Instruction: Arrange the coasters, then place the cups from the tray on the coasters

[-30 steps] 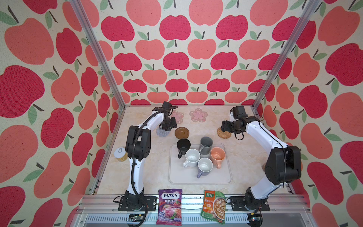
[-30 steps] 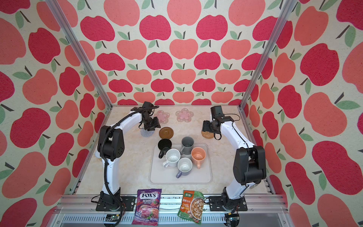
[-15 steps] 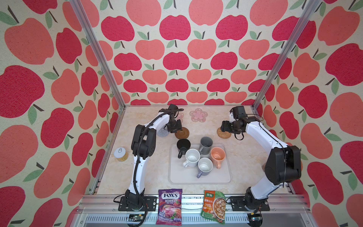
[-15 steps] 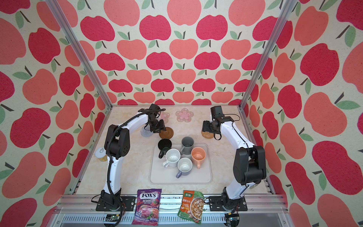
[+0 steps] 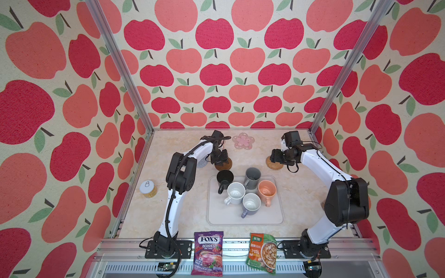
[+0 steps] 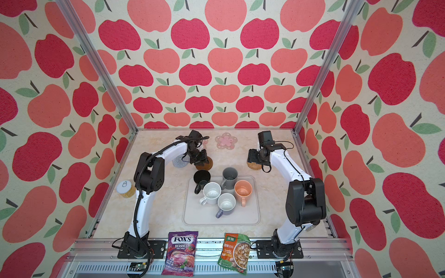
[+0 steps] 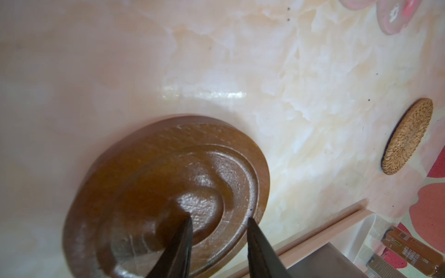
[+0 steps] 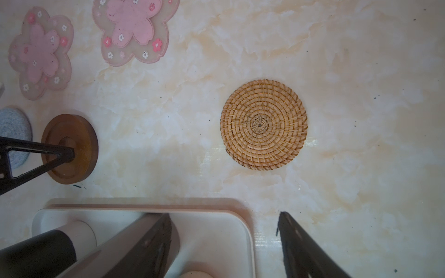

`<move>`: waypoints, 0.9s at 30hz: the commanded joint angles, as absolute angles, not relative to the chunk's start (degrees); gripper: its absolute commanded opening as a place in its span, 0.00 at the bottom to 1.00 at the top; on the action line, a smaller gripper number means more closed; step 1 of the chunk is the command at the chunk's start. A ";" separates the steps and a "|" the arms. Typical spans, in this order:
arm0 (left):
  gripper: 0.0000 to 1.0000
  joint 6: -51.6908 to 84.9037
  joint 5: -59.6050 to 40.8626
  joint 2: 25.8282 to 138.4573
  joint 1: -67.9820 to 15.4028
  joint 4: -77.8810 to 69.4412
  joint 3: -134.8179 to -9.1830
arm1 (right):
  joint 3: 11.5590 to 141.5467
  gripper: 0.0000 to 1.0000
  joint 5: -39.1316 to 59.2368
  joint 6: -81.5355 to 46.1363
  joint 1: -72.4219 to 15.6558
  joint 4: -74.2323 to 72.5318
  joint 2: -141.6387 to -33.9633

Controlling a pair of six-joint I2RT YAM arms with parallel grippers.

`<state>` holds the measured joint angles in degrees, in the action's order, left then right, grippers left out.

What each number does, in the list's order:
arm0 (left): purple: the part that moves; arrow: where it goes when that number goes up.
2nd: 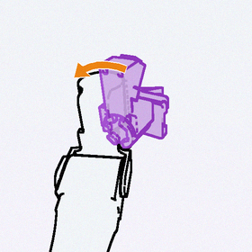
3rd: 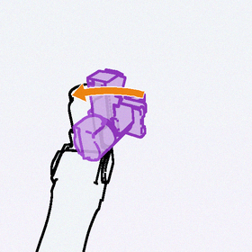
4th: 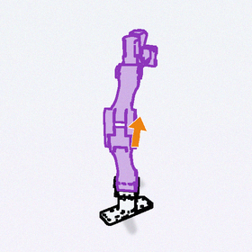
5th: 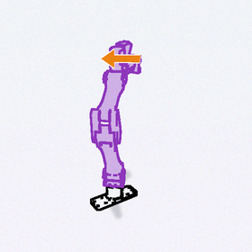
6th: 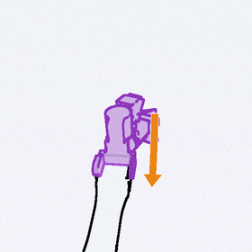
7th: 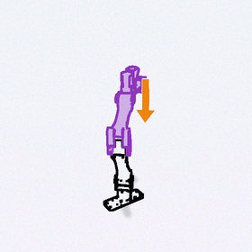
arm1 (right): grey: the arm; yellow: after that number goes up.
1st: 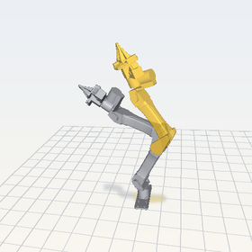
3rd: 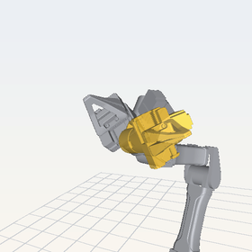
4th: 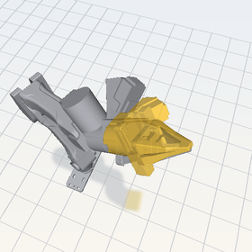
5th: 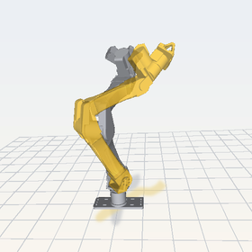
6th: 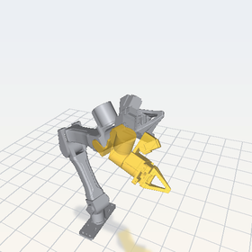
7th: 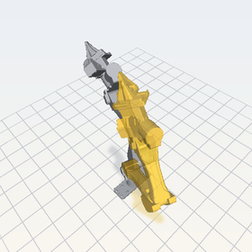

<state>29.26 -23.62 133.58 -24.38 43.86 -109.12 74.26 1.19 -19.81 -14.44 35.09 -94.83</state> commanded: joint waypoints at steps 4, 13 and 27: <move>0.39 31.26 -26.38 139.48 -25.48 43.71 -112.65 | 73.57 0.73 2.75 -20.96 -14.15 34.01 -96.01; 0.39 32.46 -26.75 142.18 -26.16 43.81 -116.50 | 73.63 0.72 2.75 -20.70 -14.16 33.42 -97.30; 0.41 34.13 -32.84 127.25 -21.82 31.38 -111.58 | 75.46 0.59 1.64 -20.31 -13.89 29.03 -102.78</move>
